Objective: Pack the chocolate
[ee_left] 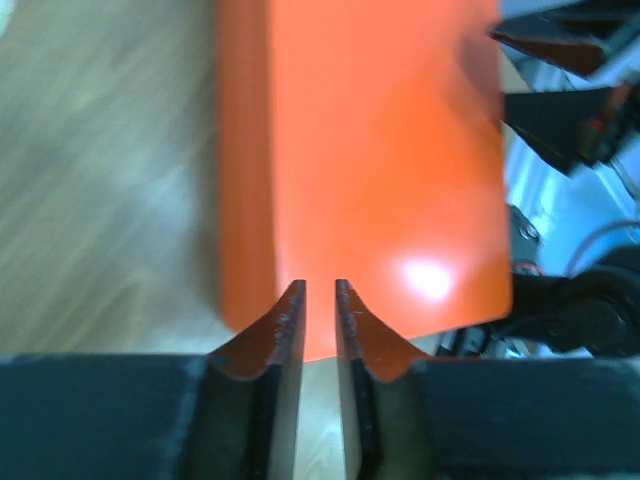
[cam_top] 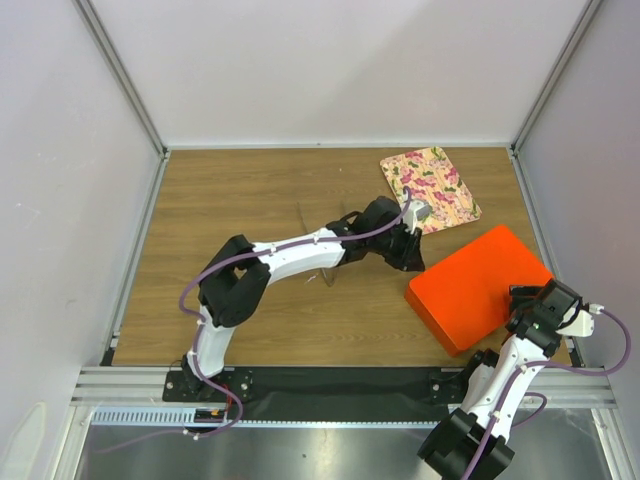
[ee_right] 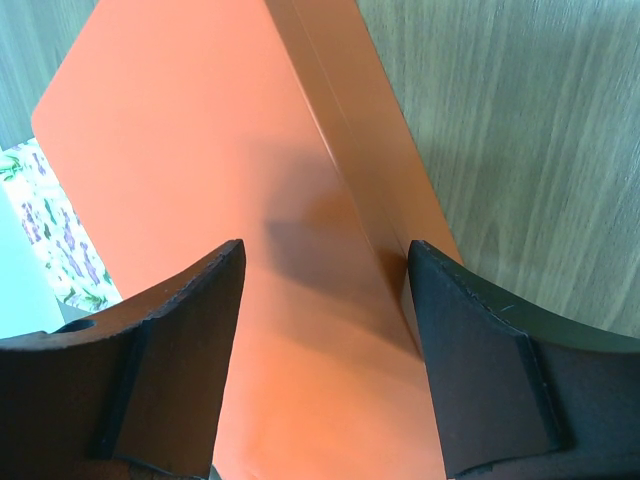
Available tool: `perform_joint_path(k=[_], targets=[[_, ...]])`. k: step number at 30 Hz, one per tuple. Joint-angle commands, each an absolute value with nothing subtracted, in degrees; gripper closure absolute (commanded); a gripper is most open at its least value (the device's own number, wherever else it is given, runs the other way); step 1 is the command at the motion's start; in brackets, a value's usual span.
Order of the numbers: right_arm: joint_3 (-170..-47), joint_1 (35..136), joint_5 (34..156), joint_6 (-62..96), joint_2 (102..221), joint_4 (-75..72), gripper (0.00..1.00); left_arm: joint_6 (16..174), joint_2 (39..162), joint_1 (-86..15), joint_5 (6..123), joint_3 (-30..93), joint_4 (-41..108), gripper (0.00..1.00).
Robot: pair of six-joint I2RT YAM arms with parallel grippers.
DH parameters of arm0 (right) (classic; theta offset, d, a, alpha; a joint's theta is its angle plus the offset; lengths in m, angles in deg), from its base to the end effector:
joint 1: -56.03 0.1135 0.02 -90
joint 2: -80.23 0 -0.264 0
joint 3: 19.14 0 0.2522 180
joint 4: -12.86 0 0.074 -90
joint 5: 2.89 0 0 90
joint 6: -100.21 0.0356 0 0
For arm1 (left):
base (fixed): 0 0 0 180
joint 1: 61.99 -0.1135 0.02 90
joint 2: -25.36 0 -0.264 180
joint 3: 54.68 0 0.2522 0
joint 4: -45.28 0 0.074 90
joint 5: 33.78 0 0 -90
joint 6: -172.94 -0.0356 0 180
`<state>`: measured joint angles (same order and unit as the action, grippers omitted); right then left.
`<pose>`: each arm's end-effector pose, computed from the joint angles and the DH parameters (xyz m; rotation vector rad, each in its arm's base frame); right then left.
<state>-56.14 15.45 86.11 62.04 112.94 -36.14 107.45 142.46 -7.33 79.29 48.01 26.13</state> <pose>0.0962 -0.0832 0.1979 1.7038 1.6218 0.0758 0.2625 -0.3943 0.2267 0.8623 2.2087 -1.1767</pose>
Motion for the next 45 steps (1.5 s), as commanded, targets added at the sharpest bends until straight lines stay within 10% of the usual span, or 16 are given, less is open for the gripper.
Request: perform_joint_path(k=[1,26,31,34,45], targets=[[-56.1,15.68,86.14,61.8,112.49,-34.56,0.29,107.46,141.19,-5.04,84.87,47.68,29.06,0.79],[-71.38,16.12,77.71,54.88,115.21,-45.89,0.27,108.25,146.65,-4.59,73.89,44.78,26.94,0.9],[-74.83,17.7,79.27,49.68,119.6,-40.99,0.62,108.42,146.21,-4.51,74.24,44.16,27.21,0.9],[-75.35,20.94,77.28,48.88,126.43,-36.42,1.0,108.42,145.86,-4.51,74.06,44.07,26.86,0.9],[-70.87,22.63,69.71,48.89,146.41,-25.95,1.0,108.6,144.8,-4.51,72.66,42.4,26.33,0.9]])
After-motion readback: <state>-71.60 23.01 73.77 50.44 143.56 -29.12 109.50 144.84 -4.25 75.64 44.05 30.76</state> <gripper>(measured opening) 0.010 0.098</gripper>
